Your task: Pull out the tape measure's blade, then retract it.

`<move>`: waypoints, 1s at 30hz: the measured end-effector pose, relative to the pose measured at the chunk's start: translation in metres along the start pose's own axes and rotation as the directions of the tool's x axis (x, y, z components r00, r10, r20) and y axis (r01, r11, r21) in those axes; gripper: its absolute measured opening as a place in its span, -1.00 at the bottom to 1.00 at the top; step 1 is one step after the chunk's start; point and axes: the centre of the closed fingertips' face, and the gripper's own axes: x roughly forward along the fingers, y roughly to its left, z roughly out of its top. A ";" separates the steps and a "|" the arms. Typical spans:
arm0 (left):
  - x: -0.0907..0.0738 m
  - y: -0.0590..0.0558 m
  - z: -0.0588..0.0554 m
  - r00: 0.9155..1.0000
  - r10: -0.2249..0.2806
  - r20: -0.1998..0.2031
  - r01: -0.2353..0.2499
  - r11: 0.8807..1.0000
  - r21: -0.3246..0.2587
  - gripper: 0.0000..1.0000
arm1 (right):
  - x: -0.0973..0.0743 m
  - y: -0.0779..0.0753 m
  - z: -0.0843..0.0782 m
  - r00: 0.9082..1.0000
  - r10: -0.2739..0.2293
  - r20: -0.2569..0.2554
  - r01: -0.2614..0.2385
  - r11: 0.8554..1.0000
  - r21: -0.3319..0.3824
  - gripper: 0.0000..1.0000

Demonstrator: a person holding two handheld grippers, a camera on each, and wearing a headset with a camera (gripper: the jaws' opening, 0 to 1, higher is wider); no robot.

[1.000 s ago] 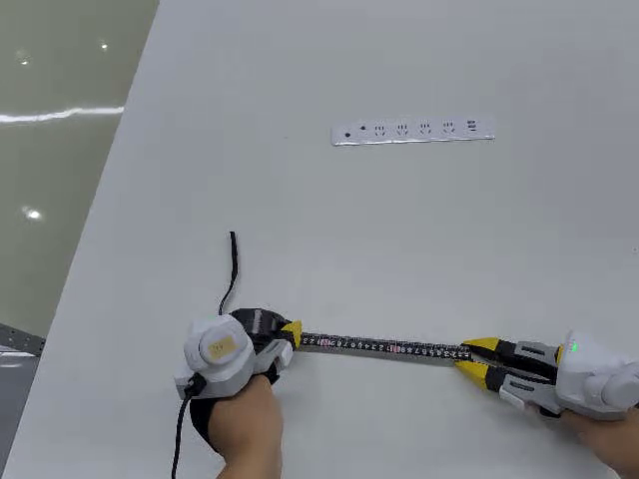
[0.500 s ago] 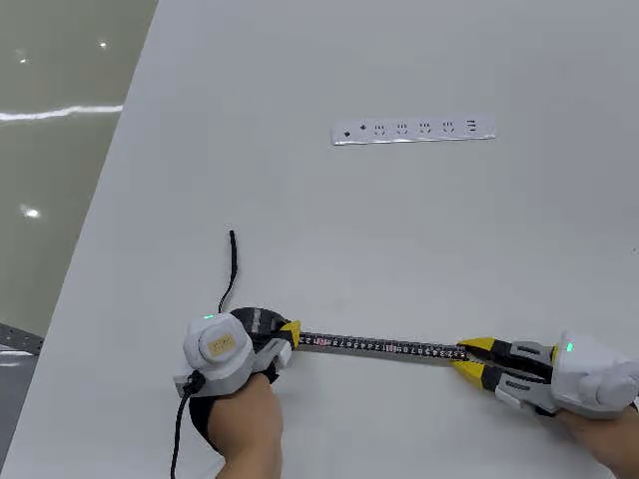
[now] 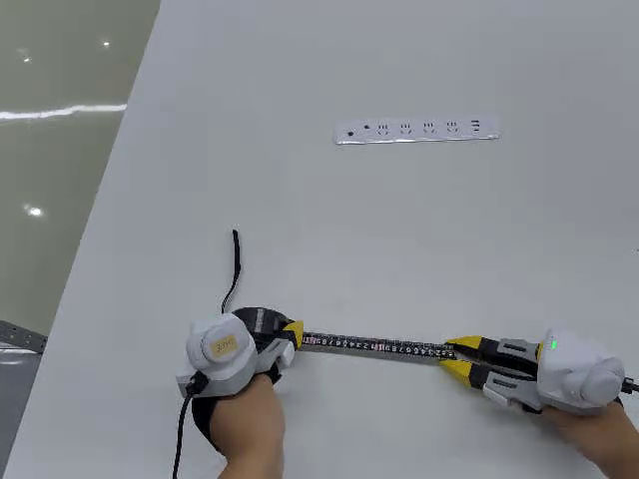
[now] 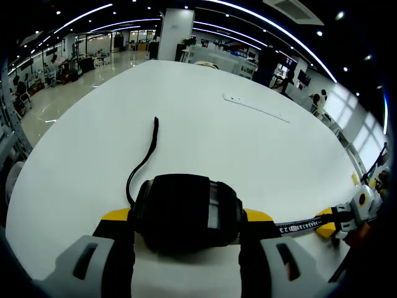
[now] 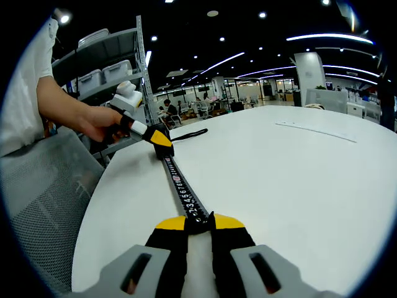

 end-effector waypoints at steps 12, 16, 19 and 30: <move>0.000 0.000 0.000 1.000 -0.002 -0.005 0.002 1.000 -0.002 0.33 | 0.007 0.003 0.001 1.000 0.009 0.000 -0.009 1.000 0.000 -0.74; 0.000 0.000 -0.001 1.000 -0.003 -0.006 0.003 1.000 -0.003 0.33 | 0.010 0.004 0.002 1.000 0.013 -0.001 -0.013 1.000 -0.001 -0.74; 0.000 0.000 0.000 1.000 -0.003 -0.007 0.003 1.000 -0.003 0.33 | 0.013 0.005 0.003 1.000 0.017 -0.003 -0.017 1.000 0.001 -0.74; 0.000 0.000 -0.001 1.000 -0.004 -0.006 0.004 1.000 -0.005 0.33 | 0.023 0.008 0.006 1.000 0.030 -0.004 -0.030 1.000 -0.003 -0.74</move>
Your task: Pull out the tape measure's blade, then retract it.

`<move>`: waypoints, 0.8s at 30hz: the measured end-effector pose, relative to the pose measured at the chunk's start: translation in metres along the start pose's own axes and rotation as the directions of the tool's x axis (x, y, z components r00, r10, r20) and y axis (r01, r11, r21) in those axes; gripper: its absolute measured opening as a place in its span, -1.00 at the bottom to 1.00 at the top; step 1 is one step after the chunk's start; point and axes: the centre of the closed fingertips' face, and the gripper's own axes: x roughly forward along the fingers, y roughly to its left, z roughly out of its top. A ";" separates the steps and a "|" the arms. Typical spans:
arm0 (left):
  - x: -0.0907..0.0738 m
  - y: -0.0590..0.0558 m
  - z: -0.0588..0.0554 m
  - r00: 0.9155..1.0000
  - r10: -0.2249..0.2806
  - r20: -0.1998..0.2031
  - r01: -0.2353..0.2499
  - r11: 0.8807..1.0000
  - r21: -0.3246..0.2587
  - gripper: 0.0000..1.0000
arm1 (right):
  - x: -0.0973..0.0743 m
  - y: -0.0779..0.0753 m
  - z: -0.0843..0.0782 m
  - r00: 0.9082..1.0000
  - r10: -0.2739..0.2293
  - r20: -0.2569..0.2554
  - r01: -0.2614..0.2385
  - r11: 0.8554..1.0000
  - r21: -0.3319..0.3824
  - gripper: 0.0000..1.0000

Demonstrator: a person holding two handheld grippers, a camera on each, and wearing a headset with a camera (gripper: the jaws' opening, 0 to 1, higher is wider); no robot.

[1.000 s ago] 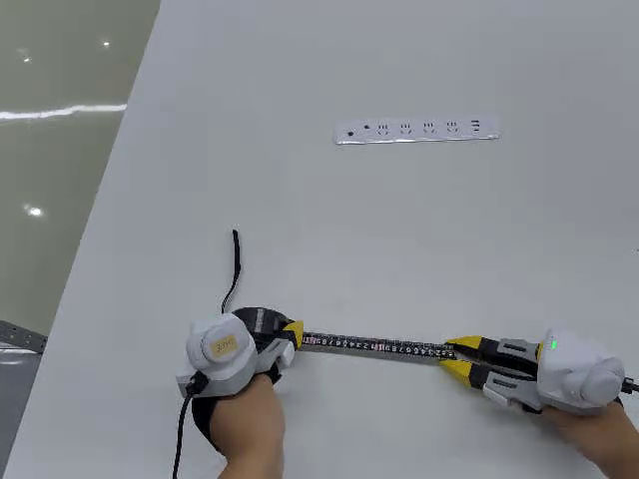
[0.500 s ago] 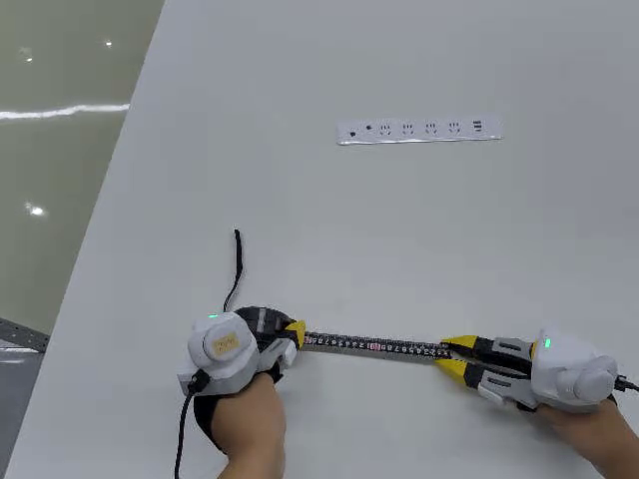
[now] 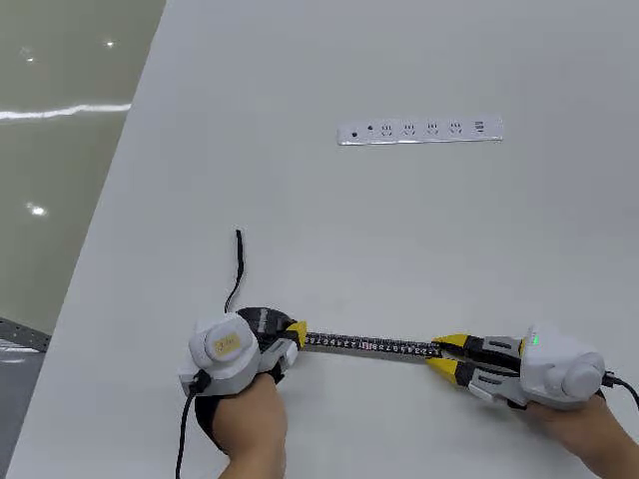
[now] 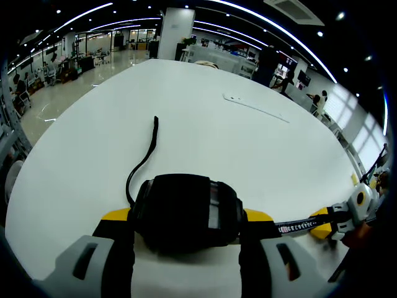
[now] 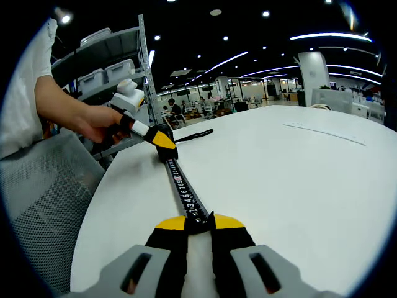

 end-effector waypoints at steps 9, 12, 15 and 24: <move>0.001 0.000 0.000 1.000 -0.001 0.000 0.001 1.000 -0.001 0.33 | 0.006 0.000 0.002 1.000 0.001 0.002 -0.001 1.000 0.004 -0.74; 0.001 0.000 0.000 1.000 0.000 -0.001 0.000 1.000 -0.001 0.33 | 0.008 0.000 0.003 1.000 0.002 0.004 -0.002 1.000 0.000 -0.74; 0.000 -0.001 0.000 1.000 0.001 0.000 -0.001 1.000 0.000 0.33 | 0.010 0.000 0.003 1.000 0.004 0.005 -0.004 1.000 0.000 -0.74; 0.000 -0.001 0.000 1.000 0.001 0.000 -0.001 1.000 0.001 0.32 | 0.014 0.005 0.004 1.000 0.021 0.001 -0.021 1.000 0.002 -0.74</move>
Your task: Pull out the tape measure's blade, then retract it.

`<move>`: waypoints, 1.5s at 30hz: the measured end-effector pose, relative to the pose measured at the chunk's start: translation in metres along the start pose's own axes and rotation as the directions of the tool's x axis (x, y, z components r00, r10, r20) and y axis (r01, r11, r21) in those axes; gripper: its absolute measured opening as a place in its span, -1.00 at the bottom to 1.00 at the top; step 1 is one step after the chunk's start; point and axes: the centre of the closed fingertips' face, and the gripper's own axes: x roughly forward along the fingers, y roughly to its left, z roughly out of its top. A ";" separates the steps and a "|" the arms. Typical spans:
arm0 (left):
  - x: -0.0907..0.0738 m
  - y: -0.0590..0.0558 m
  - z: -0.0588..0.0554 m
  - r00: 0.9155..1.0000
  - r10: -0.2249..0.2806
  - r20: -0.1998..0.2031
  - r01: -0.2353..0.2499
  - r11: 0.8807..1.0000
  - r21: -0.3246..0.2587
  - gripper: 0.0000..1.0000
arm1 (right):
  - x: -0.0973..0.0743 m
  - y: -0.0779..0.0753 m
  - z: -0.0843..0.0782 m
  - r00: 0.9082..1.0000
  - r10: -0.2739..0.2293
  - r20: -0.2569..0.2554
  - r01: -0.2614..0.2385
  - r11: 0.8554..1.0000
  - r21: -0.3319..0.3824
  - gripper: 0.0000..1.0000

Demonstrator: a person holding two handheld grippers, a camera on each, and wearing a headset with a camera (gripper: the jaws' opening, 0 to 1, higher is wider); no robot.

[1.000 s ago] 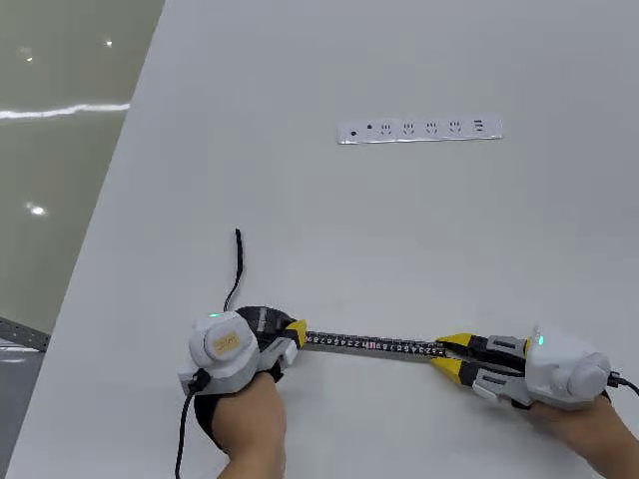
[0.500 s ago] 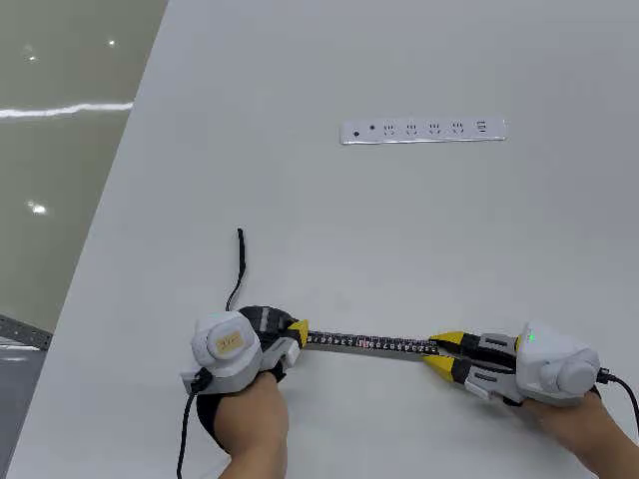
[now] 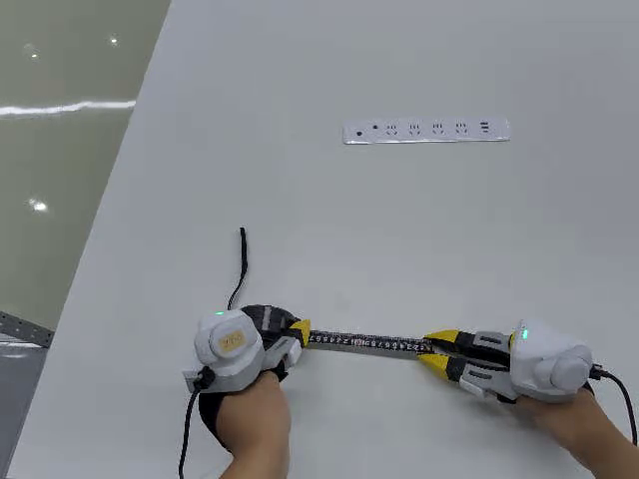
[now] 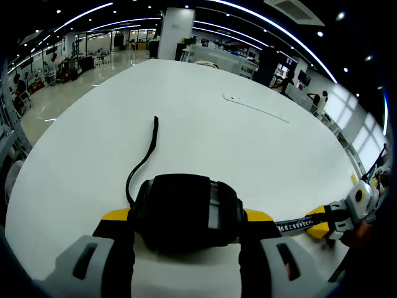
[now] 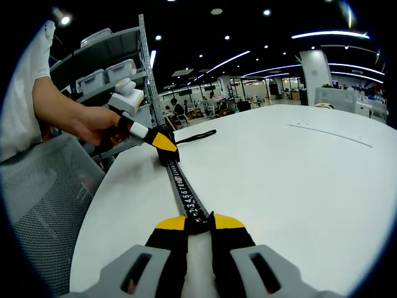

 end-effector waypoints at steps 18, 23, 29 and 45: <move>0.000 0.000 -0.001 1.000 -0.001 -0.005 0.001 1.000 -0.002 0.31 | 0.018 0.006 0.007 1.000 0.026 -0.003 -0.026 1.000 -0.012 -0.75; 0.000 0.000 0.000 1.000 -0.003 -0.004 0.003 1.000 -0.002 0.31 | 0.024 0.008 0.008 0.999 0.034 -0.004 -0.034 0.999 -0.013 -0.75; 0.000 0.000 -0.001 1.000 -0.004 -0.005 0.004 1.000 -0.004 0.31 | 0.031 0.012 0.011 0.999 0.044 -0.005 -0.044 0.999 -0.014 -0.75; 0.000 0.000 -0.001 1.000 -0.007 -0.009 0.007 1.000 -0.006 0.32 | 0.047 0.015 0.014 0.997 0.070 -0.016 -0.070 0.998 -0.010 -0.74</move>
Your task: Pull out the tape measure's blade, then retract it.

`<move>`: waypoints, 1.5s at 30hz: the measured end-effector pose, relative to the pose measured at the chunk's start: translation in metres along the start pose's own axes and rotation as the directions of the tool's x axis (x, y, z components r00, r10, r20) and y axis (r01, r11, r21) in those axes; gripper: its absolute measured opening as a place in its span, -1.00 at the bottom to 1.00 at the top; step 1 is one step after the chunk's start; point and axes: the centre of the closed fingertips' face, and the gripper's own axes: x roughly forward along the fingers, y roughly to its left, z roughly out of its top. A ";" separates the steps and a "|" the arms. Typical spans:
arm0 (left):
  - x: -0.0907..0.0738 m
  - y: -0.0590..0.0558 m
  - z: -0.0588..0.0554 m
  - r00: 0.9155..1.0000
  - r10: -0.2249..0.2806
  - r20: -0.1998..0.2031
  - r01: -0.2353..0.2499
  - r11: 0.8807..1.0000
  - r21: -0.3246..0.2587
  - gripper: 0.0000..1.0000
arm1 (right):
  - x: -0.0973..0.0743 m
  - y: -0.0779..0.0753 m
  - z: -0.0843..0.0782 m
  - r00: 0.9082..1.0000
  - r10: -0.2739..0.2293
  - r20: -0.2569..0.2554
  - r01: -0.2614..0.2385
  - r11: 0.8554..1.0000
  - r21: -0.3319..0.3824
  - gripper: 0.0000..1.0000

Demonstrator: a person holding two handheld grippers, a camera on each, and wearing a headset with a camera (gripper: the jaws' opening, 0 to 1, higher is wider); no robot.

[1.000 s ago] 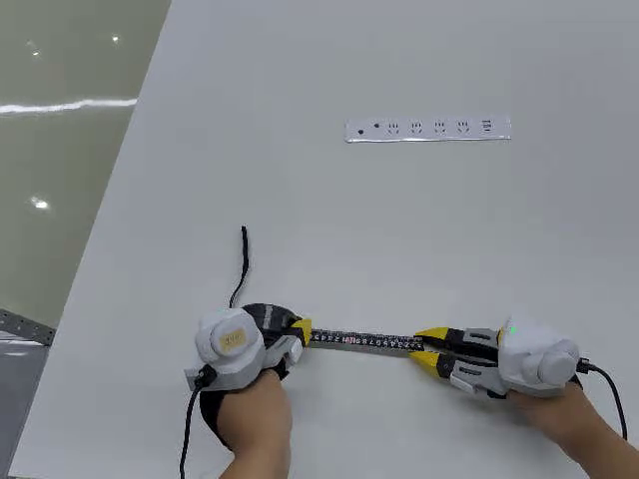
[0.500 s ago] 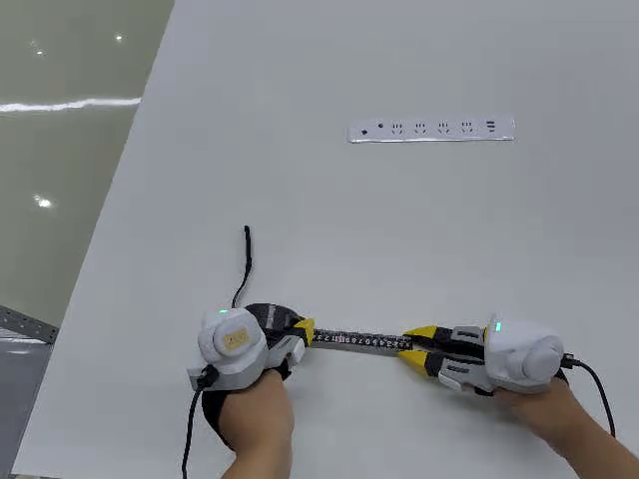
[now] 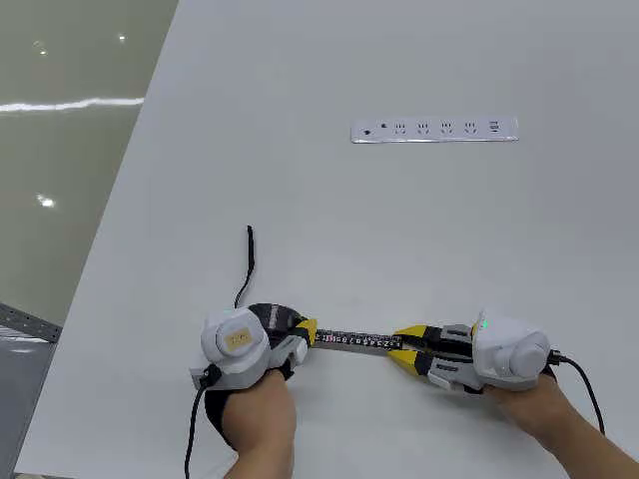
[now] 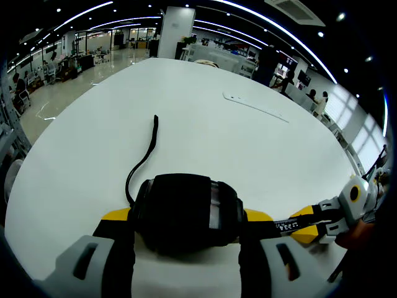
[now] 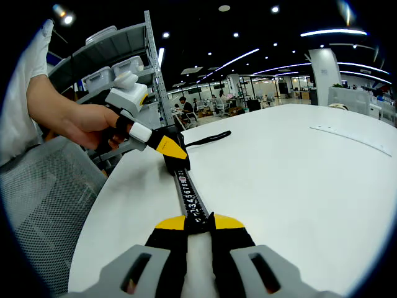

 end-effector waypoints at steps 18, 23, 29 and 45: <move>0.000 0.000 0.000 1.000 -0.002 0.002 0.002 1.000 -0.002 0.32 | 0.017 0.005 0.007 1.000 0.011 -0.002 -0.011 1.000 -0.016 -0.74; 0.000 0.000 0.000 1.000 -0.003 0.001 0.003 1.000 -0.003 0.32 | 0.020 0.006 0.008 1.000 0.012 -0.003 -0.012 1.000 -0.021 -0.75; 0.000 0.001 0.000 1.000 -0.002 -0.001 0.002 1.000 -0.010 0.32 | 0.025 0.006 0.011 1.000 0.015 -0.003 -0.015 1.000 -0.025 -0.75; 0.000 0.000 0.000 1.000 -0.004 -0.003 0.004 1.000 -0.011 0.32 | 0.043 0.010 0.015 0.999 0.038 -0.007 -0.039 0.999 -0.029 -0.75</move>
